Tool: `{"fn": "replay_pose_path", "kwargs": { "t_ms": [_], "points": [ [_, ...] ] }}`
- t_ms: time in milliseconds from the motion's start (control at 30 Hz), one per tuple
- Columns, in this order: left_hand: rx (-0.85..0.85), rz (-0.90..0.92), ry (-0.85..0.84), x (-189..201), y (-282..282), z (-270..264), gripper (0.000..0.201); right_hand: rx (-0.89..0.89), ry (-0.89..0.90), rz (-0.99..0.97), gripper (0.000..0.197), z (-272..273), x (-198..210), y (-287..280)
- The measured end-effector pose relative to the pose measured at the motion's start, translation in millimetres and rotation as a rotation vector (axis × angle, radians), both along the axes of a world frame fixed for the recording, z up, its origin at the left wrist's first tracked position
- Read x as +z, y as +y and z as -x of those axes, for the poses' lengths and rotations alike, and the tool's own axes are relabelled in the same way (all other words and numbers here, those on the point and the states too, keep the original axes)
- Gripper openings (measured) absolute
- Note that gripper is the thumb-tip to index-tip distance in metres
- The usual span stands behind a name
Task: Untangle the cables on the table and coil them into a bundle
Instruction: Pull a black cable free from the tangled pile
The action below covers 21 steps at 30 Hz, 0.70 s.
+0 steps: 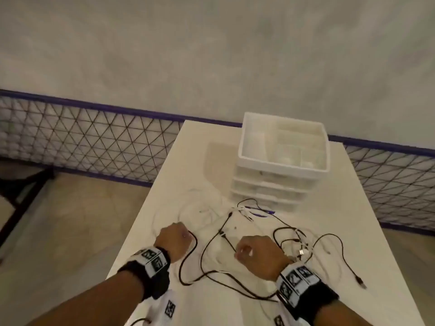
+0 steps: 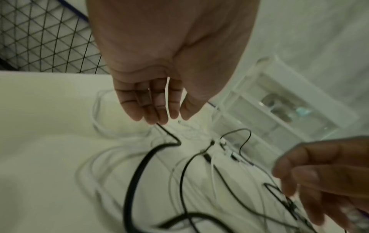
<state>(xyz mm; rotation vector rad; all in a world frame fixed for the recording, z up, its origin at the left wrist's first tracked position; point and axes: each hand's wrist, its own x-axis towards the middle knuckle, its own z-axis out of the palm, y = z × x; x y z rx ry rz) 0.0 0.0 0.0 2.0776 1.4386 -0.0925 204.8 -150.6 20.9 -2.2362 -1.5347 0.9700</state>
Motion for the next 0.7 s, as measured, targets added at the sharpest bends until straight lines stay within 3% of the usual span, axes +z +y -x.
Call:
{"fn": "replay_pose_path", "kwargs": {
  "t_ms": [133,233,267,367,433,500,600,633,700],
  "points": [
    [0.077,0.218,0.087,-12.0,-8.6,-5.2,0.054,0.128,-0.07,0.158,0.039,33.3,-19.5,8.1],
    [0.06,0.229,0.041,-16.6,-17.1,-9.3,0.031,0.181,-0.121,0.235,0.049,40.1,-34.5,4.2],
    [0.105,0.237,-0.033,-17.0,-17.5,-9.2,0.026,0.206,-0.152,0.243,0.044,40.4,-38.3,4.9],
    [0.391,0.483,-0.492,2.3,-15.9,-14.6,0.015,0.111,-0.224,0.208,0.026,30.6,-40.9,4.8],
    [0.402,0.576,-0.679,31.0,-11.7,-15.6,0.018,0.046,-0.221,0.24,0.024,16.8,-34.7,7.7],
    [0.316,0.622,-0.821,59.9,-8.8,-15.6,0.019,-0.031,-0.16,0.226,0.029,6.5,-14.6,15.2],
    [0.196,0.676,-0.976,95.0,-12.4,-22.9,0.022,-0.115,0.055,-0.197,0.039,13.5,29.6,29.6],
    [0.17,0.677,-1.007,102.4,-14.5,-28.1,0.023,-0.088,0.165,-0.289,0.043,23.5,45.1,34.3],
    [0.167,0.654,-1.051,113.2,-16.1,-39.0,0.025,0.01,0.338,-0.273,0.038,44.2,56.3,40.0]
  ]
}}
